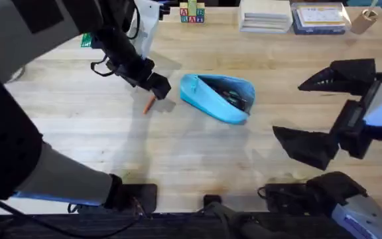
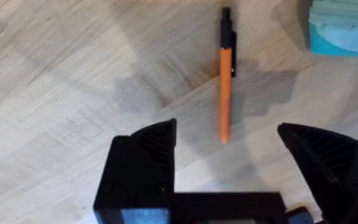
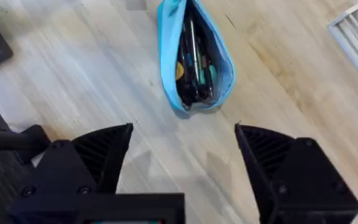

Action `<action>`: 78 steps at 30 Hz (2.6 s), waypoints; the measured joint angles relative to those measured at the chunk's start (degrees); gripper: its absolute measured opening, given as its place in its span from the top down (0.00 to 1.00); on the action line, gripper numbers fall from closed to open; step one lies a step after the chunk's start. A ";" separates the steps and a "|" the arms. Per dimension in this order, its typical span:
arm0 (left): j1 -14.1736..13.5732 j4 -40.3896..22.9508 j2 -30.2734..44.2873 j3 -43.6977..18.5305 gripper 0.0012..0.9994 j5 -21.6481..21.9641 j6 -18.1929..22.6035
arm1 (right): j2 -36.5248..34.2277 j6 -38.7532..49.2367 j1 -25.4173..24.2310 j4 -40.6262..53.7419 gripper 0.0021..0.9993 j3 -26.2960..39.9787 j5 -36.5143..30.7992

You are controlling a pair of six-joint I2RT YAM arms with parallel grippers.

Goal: Unzip the bag, pick up the pens from the table one at a time and place them inside, then zip the bag closed.

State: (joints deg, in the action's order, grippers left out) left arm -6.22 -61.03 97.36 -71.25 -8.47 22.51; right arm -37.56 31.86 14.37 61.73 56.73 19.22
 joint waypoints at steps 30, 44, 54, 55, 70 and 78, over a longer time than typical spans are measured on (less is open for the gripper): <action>-3.61 5.22 0.00 5.80 0.00 6.57 -4.99 | 0.00 0.00 -0.02 0.01 0.00 0.02 -0.02; -3.61 9.14 0.00 5.80 0.00 6.59 -4.99 | 0.01 0.00 -0.01 0.01 0.00 0.02 -0.13; -3.63 9.56 0.86 5.80 0.00 6.58 -4.99 | 0.02 0.00 -0.01 0.01 0.00 0.02 -0.15; -3.66 9.52 1.34 5.80 0.00 6.58 -5.01 | 0.01 0.00 -0.01 0.01 0.00 0.02 -0.14; -5.40 9.20 3.96 5.38 0.17 7.87 -6.67 | 0.02 -0.13 0.00 0.01 0.00 0.02 -0.15; -5.42 9.57 4.22 5.03 0.94 10.14 -7.15 | 0.01 -0.14 0.00 0.01 0.00 0.02 -0.15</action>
State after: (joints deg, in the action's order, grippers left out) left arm -11.64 -51.46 101.58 -66.22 1.67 15.35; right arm -37.55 31.71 14.37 61.73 56.75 19.07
